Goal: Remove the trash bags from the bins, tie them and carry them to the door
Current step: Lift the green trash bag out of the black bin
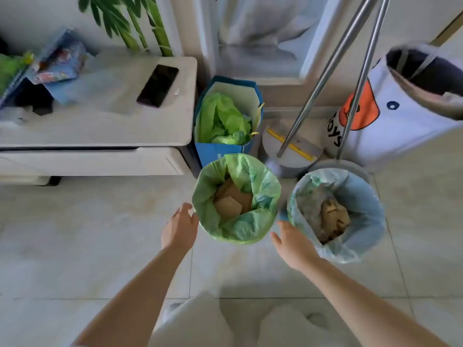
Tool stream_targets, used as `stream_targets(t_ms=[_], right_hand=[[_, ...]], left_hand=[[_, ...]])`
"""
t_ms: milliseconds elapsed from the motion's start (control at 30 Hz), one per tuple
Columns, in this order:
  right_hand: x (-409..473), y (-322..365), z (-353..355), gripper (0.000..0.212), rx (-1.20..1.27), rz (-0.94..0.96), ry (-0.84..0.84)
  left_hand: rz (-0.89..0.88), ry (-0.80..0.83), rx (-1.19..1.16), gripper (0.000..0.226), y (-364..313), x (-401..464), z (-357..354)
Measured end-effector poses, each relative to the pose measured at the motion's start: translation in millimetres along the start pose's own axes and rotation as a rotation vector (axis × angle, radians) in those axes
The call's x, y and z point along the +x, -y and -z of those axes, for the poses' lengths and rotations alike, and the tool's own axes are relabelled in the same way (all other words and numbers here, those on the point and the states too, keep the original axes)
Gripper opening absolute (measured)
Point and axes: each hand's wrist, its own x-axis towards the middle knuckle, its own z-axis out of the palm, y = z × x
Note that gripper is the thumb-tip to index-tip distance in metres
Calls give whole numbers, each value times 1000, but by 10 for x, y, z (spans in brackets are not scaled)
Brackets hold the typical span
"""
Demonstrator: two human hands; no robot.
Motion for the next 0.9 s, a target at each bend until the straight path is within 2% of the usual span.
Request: stream_targets(t_ms=[100, 167, 233, 300, 400, 467, 567, 667, 733, 800, 900], right_hand=[[270, -95, -215, 58, 97, -107, 139], [424, -101, -245, 66, 234, -199, 274], [564, -117, -287, 60, 593, -309, 313], [673, -124, -323, 50, 969, -384, 293], [791, -124, -386, 43, 1259, -404, 277], [827, -114, -446, 43, 1296, -386, 270], [855, -88, -420, 43, 1249, -362, 210], [756, -47, -324, 41, 1264, -346, 188], [652, -24, -286, 31, 1267, -339, 176], [565, 11, -242, 15, 1273, -329, 150], [527, 27, -154, 10, 1301, -297, 105]], left_hand=[[-1, -13, -88, 30, 71, 293, -220], [26, 1, -249, 29, 76, 484, -348], [35, 49, -405, 33, 91, 597, -480], [83, 98, -537, 47, 95, 691, -558], [268, 176, -769, 72, 110, 791, -627], [363, 227, -893, 65, 156, 804, -656], [366, 262, -905, 38, 213, 752, -675], [360, 227, -904, 23, 226, 594, -668], [367, 183, -879, 14, 230, 502, -643], [368, 157, -877, 14, 224, 445, -569], [374, 154, -917, 32, 223, 445, -440]])
